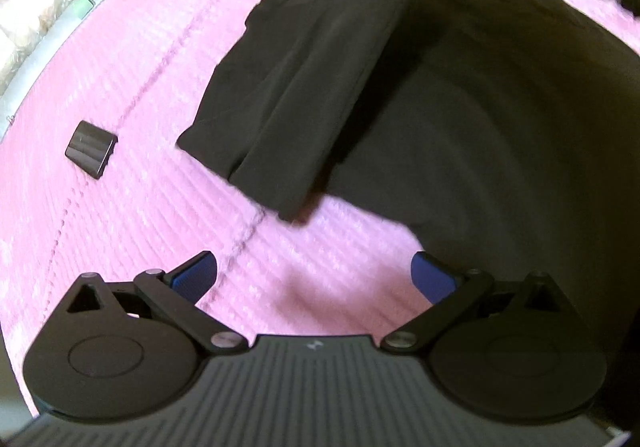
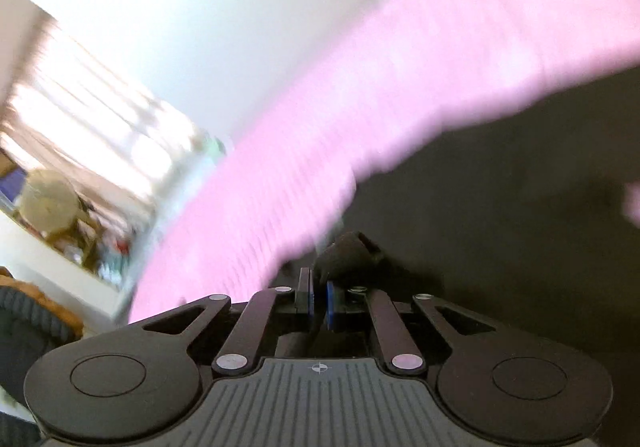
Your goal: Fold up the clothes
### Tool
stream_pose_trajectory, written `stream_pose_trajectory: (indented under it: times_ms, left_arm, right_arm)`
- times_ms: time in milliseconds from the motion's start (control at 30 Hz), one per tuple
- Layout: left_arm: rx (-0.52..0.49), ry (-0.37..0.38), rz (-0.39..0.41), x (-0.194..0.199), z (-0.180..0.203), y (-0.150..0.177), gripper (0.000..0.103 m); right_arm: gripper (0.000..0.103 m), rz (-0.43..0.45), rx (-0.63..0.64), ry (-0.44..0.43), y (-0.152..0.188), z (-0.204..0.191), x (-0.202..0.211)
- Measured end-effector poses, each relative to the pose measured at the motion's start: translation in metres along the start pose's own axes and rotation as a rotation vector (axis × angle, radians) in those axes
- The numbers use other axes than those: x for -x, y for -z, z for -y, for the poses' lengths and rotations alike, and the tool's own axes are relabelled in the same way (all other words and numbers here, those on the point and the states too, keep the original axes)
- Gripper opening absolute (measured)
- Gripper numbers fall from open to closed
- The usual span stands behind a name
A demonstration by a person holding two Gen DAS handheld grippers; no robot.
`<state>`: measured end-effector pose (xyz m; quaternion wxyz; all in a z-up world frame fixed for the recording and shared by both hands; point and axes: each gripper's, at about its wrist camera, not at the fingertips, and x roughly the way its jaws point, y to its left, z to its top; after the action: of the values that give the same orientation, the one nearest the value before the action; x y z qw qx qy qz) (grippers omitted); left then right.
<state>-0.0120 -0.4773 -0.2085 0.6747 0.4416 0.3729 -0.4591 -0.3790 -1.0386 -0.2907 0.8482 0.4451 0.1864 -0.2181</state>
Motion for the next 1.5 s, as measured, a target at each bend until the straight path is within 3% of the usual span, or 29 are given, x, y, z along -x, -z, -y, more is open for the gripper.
stream_pose_trajectory:
  times_ms: [67,267,567,600,633,700,867,1100,1200,1267,1433,1500]
  left_arm:
    - [0.016,-0.003,0.011,-0.005,0.003,-0.008,0.102]
    - [0.02,0.02,0.024,-0.02,0.017,-0.028,0.102]
    - [-0.043,0.042,0.037,-0.021,0.039,-0.057,0.102]
    - [-0.056,0.046,0.038,-0.021,0.042,-0.061,0.102]
    - [-0.068,0.049,0.039,-0.022,0.045,-0.065,0.102]
    - [-0.095,0.056,0.042,-0.023,0.051,-0.075,0.102]
    - [-0.179,0.094,0.077,-0.03,0.074,-0.119,0.102]
    - [-0.309,0.16,0.144,-0.053,0.13,-0.189,0.102]
    - [-0.362,0.176,0.157,-0.063,0.158,-0.204,0.102]
    - [-0.426,0.168,0.174,-0.072,0.177,-0.212,0.102]
    - [-0.557,0.119,0.237,-0.101,0.214,-0.232,0.101]
    - [-0.568,0.108,0.25,-0.112,0.221,-0.241,0.094]
  right_arm:
    - [0.004,0.066,0.012,0.023,-0.014,0.009,0.012]
    - [0.004,-0.083,-0.036,0.146,0.002,0.082,-0.024]
    - [0.005,-0.157,-0.074,0.186,0.0,0.115,-0.025]
    - [0.01,-0.171,-0.088,0.181,-0.002,0.12,-0.023]
    - [0.046,-0.174,-0.099,0.185,-0.004,0.125,-0.019]
    - [0.094,-0.149,-0.107,0.218,-0.011,0.132,-0.002]
    - [0.094,-0.047,-0.18,0.246,-0.037,0.178,0.056]
    - [0.094,0.189,-0.381,0.404,-0.085,0.295,0.145]
    - [0.094,0.242,-0.441,0.474,-0.101,0.34,0.165]
    - [0.094,0.247,-0.45,0.488,-0.111,0.353,0.171]
    - [0.094,0.139,-0.297,0.345,-0.11,0.322,0.144]
    - [0.094,0.113,-0.279,0.316,-0.102,0.314,0.134]
